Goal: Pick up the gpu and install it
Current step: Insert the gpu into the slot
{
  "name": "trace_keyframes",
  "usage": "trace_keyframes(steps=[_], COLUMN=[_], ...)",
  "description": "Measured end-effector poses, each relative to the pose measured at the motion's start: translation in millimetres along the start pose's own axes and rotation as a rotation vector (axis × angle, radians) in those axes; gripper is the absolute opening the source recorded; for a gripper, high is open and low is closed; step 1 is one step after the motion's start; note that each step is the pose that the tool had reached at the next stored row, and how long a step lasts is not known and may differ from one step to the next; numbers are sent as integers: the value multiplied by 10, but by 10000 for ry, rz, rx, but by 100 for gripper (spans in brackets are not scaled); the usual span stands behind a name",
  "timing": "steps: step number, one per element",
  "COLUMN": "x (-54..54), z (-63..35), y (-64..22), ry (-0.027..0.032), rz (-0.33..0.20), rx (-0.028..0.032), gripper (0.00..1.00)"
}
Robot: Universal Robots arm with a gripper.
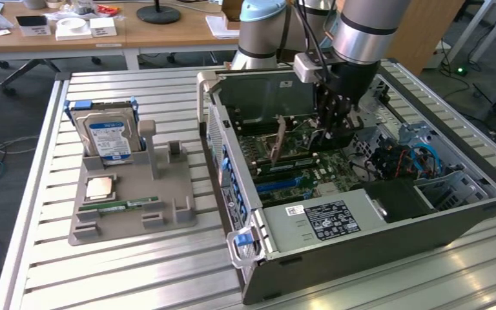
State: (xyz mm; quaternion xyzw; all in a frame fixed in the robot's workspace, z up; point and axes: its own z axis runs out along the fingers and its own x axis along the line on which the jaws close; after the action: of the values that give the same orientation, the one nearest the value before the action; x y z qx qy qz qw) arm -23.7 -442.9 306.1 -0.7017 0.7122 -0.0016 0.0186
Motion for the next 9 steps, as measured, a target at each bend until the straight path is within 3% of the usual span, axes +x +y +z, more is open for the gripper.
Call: trace_keyframes(steps=[9], x=[-7], z=[5], y=[14], ry=[0], rz=[-2], rx=[0], gripper=[26])
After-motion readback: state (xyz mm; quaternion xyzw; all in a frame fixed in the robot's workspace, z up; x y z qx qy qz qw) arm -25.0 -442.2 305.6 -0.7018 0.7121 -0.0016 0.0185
